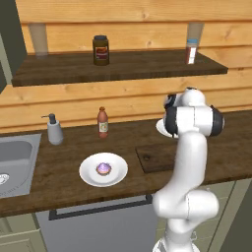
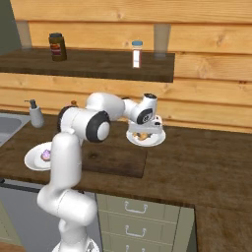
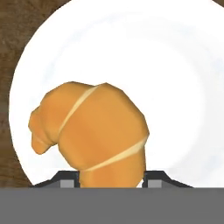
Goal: From the different types of pastries on the counter, select a croissant and place it on the cutting board. Then retrieve a jar of jam from the cabinet and place it alongside the croissant on the cutting board.
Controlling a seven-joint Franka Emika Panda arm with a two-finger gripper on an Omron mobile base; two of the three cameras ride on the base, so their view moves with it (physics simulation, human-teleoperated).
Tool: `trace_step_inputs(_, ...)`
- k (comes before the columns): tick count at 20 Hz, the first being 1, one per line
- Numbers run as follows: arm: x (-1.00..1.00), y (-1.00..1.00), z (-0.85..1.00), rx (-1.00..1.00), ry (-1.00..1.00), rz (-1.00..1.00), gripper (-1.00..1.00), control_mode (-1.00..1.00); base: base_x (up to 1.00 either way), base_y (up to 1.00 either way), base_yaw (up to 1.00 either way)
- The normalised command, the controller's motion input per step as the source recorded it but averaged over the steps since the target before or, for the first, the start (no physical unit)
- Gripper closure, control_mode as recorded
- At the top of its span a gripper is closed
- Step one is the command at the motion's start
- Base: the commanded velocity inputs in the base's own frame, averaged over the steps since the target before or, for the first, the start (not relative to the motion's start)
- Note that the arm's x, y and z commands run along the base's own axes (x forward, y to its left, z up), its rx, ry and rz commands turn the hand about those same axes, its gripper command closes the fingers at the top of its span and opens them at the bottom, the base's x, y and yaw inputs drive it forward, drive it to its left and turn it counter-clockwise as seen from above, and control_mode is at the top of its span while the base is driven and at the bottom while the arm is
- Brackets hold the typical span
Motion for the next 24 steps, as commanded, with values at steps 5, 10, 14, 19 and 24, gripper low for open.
trace_step_inputs(5, -1.0, 0.06, 0.32, 0.0, -0.13, -0.01, 1.0, -1.0, 0.0, 0.0, 0.0)
trace_step_inputs(10, -1.0, 0.0, 0.52, 0.0, 0.01, -0.04, 1.0, -1.0, 0.0, 0.0, 0.0)
trace_step_inputs(14, -0.8, 0.01, 0.03, 0.0, 0.15, -0.01, 1.0, -1.0, 0.0, 0.0, 0.0)
trace_step_inputs(19, -0.29, 0.0, -0.04, 0.0, 0.15, 0.0, 1.0, -1.0, 0.0, 0.0, 0.0)
trace_step_inputs(24, 0.0, 0.0, -0.22, 0.0, 0.07, 0.0, 1.0, -1.0, 0.0, 0.0, 0.0)
